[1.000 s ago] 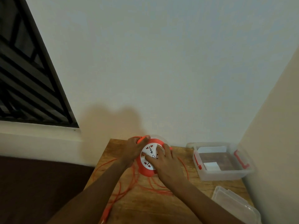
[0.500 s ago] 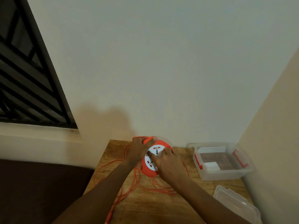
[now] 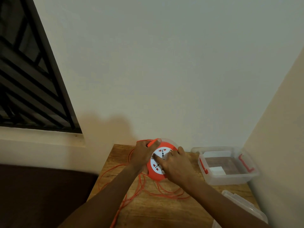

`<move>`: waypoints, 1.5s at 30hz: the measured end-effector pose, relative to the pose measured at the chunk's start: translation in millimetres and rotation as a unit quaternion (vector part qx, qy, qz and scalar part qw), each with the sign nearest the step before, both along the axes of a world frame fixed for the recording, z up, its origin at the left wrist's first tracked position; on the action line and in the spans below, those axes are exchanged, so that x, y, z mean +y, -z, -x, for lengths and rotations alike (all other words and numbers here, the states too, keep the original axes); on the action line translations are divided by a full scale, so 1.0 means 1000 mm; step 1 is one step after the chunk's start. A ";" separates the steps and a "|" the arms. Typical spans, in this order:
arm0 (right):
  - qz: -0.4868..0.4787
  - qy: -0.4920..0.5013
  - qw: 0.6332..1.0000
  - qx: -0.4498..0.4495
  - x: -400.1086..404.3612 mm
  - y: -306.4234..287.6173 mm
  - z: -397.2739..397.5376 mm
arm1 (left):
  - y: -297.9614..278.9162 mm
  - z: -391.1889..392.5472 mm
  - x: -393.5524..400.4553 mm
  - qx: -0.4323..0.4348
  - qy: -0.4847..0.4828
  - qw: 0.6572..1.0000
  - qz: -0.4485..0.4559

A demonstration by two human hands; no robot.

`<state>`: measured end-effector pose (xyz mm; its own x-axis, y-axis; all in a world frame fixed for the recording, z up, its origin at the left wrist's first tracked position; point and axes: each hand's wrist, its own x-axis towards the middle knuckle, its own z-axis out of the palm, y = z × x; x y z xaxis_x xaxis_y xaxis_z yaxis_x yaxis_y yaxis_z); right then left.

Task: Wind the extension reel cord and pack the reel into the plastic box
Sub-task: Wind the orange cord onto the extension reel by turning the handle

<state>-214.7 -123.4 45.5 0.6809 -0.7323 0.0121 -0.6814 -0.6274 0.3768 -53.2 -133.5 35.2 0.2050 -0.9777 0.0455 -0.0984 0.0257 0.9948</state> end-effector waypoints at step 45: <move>0.149 -0.231 0.935 0.222 -0.009 -0.062 0.008 | -0.031 -0.013 -0.038 -0.183 0.099 0.975 0.070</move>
